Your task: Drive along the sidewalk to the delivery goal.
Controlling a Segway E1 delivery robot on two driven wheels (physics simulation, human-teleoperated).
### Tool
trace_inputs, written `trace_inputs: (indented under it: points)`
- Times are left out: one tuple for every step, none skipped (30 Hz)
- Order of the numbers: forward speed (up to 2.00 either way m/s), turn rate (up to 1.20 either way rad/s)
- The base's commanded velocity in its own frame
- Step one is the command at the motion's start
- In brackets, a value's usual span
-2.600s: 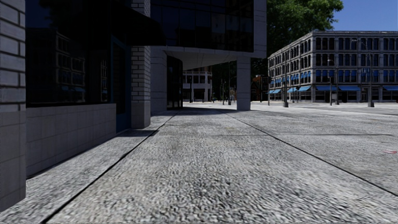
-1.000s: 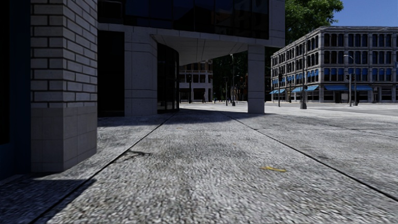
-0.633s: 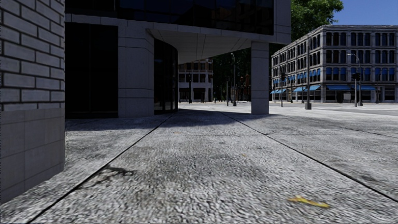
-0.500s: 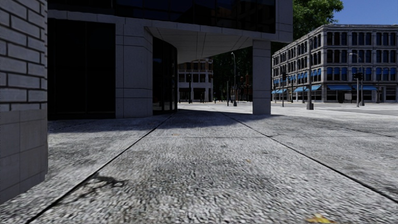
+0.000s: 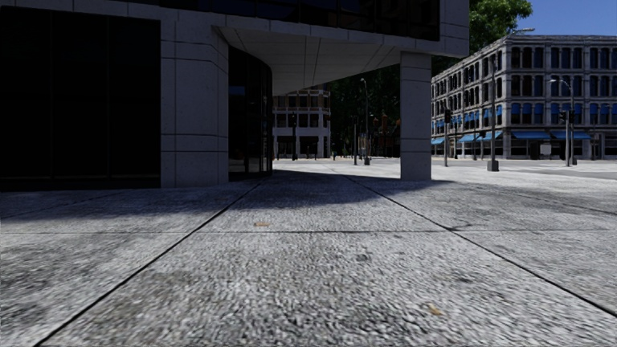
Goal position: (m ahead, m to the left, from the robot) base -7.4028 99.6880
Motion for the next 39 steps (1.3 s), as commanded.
trace_inputs:
  points:
    - [2.00, 0.00]
    - [2.00, 0.00]
    - [2.00, 0.00]
    - [2.00, 0.00]
    - [2.00, 0.00]
    - [2.00, 0.00]
    - [2.00, 0.00]
    - [2.00, 0.00]
    - [2.00, 0.00]
    - [2.00, 0.00]
    - [2.00, 0.00]
    - [2.00, 0.00]
    - [2.00, 0.00]
    - [2.00, 0.00]
    - [2.00, 0.00]
    - [2.00, 0.00]
    - [2.00, 0.00]
    - [2.00, 0.00]
    - [2.00, 0.00]
    - [2.00, 0.00]
    - [2.00, 0.00]
    - [2.00, 0.00]
    - [2.00, 0.00]
    - [2.00, 0.00]
    - [2.00, 0.00]
    - [2.00, 0.00]
    - [2.00, 0.00]
    - [2.00, 0.00]
    - [2.00, 0.00]
    - [2.00, 0.00]
    - [2.00, 0.00]
    - [2.00, 0.00]
    - [2.00, 0.00]
    - [2.00, 0.00]
    - [2.00, 0.00]
    - [2.00, 0.00]
    - [2.00, 0.00]
    - [2.00, 0.00]
    - [2.00, 0.00]
